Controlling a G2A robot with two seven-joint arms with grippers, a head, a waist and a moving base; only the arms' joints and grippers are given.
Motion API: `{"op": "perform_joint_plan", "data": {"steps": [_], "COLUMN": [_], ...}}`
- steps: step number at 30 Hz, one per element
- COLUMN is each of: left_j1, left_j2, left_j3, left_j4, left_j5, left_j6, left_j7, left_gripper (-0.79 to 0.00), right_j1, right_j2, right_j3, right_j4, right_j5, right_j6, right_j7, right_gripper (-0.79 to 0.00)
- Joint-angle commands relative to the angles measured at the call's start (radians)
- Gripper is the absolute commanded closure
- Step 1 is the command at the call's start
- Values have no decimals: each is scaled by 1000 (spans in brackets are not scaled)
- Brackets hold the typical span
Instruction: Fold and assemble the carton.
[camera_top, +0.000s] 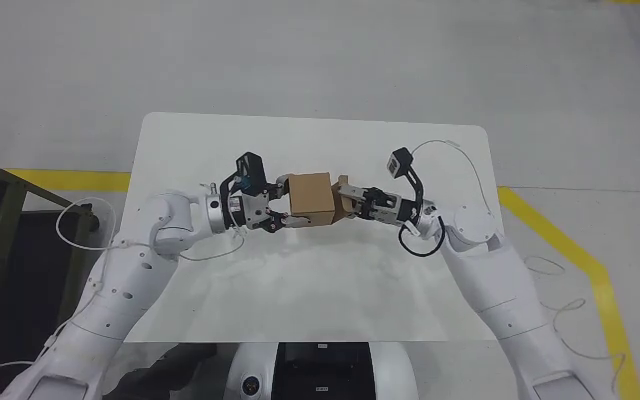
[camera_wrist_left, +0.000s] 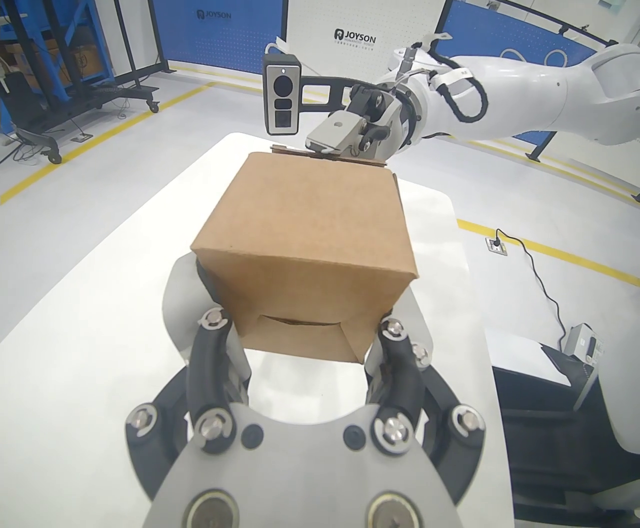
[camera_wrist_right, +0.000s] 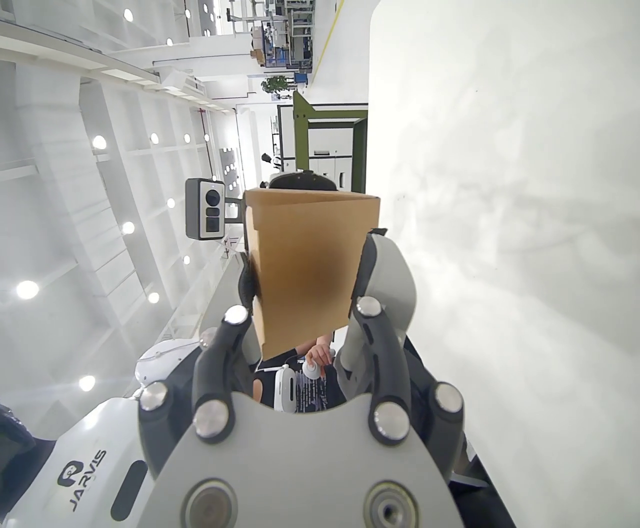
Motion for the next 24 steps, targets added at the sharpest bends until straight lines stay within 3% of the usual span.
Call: {"op": "perform_joint_plan", "data": {"steps": [1, 8, 14, 24], "left_j1": [0, 2, 2, -3], "left_j2": [0, -2, -3, -7], "left_j3": [0, -1, 0, 8], "left_j4": [-1, -1, -4, 7], "left_j5": [5, 13, 22, 32], "left_j6": [2, 0, 3, 9], "left_j7": [2, 12, 15, 17], "left_gripper": [-379, -376, -376, -372], "right_j1": [-2, -17, -34, -69], "right_j2": [1, 5, 7, 17], "right_j3": [-1, 2, 6, 45], "right_j4": [-12, -49, -86, -111], "right_j5": [-14, -51, -58, 17], "right_j6": [8, 27, 17, -16], "right_j7": [-10, -58, -78, -24], "right_gripper": [-379, -345, -369, -376]}}
